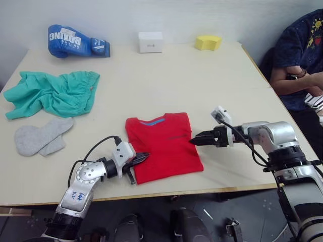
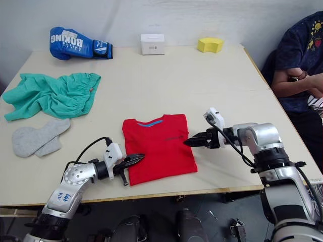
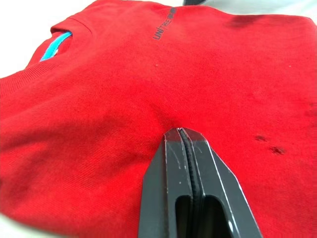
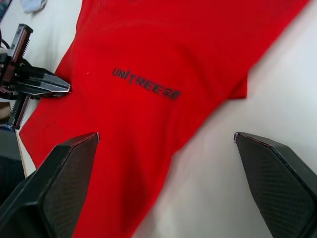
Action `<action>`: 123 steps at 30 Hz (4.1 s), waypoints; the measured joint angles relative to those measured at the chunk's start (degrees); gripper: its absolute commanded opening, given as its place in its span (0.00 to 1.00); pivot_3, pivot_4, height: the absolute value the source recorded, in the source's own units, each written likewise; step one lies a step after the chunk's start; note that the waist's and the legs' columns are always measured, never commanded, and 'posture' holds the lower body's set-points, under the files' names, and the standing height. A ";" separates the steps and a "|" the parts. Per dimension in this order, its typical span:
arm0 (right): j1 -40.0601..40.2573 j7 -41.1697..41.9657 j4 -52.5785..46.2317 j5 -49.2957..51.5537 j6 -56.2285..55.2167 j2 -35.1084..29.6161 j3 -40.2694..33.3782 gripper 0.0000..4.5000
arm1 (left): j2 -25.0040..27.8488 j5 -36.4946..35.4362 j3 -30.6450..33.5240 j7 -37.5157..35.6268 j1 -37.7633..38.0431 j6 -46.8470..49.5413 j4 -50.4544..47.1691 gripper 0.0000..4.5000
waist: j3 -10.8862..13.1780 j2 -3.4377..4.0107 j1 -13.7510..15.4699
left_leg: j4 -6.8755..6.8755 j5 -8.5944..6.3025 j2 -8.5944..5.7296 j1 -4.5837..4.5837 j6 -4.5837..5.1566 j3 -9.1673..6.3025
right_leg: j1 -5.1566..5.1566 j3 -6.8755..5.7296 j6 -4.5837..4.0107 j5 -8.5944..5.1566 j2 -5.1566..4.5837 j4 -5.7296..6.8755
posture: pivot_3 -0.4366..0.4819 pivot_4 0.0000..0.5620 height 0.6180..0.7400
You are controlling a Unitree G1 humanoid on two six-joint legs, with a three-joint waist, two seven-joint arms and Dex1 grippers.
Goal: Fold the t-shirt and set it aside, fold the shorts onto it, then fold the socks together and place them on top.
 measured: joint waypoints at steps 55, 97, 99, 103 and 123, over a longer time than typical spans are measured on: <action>-1.97 2.39 31.09 -17.38 -20.47 -22.23 -7.37 0.00 | 13.22 -34.79 19.46 -11.23 2.20 23.84 -18.98 1.00 | 0.22 0.19 0.03 | 0.03 0.31 -0.19 -0.87 -0.39 0.08 | -0.92 0.06 0.12 -0.20 0.08 -0.02 | 0.48 0.27 1.00; 46.34 -15.56 -37.34 -5.53 -60.44 5.47 -19.86 0.99 | 9.04 -23.49 52.62 2.17 23.54 10.48 8.46 1.00 | 1.00 0.63 4.60 | -1.33 1.75 -2.29 -1.23 0.50 -4.31 | 1.24 -4.27 0.59 -0.20 -2.19 -1.12 | 0.48 0.27 1.00; 49.64 -14.88 -37.43 -6.09 -64.16 6.28 -19.88 0.99 | 8.30 -23.71 55.79 4.48 27.60 12.92 8.14 1.00 | 0.93 0.47 4.35 | -1.30 1.56 -2.28 -1.21 0.48 -4.20 | 1.29 -4.15 0.71 -0.14 -2.18 -1.31 | 0.48 0.27 1.00; 49.82 -15.75 -37.52 -5.49 -65.86 7.68 -21.28 0.99 | 9.37 -26.07 57.19 6.93 27.25 18.19 3.48 1.00 | 0.95 0.45 4.85 | -1.18 1.44 -2.16 -1.18 0.29 -4.20 | 1.27 -4.11 0.59 0.03 -2.11 -1.52 | 0.48 0.27 1.00; 51.78 -25.14 -41.34 -7.94 -65.34 9.29 -24.38 0.99 | 7.83 5.77 6.88 11.75 -60.40 4.01 76.61 1.00 | 0.77 0.17 3.36 | -0.40 1.76 -1.67 -1.74 0.22 -2.22 | 0.02 -3.08 0.93 0.30 -0.95 -0.73 | 0.48 0.27 1.00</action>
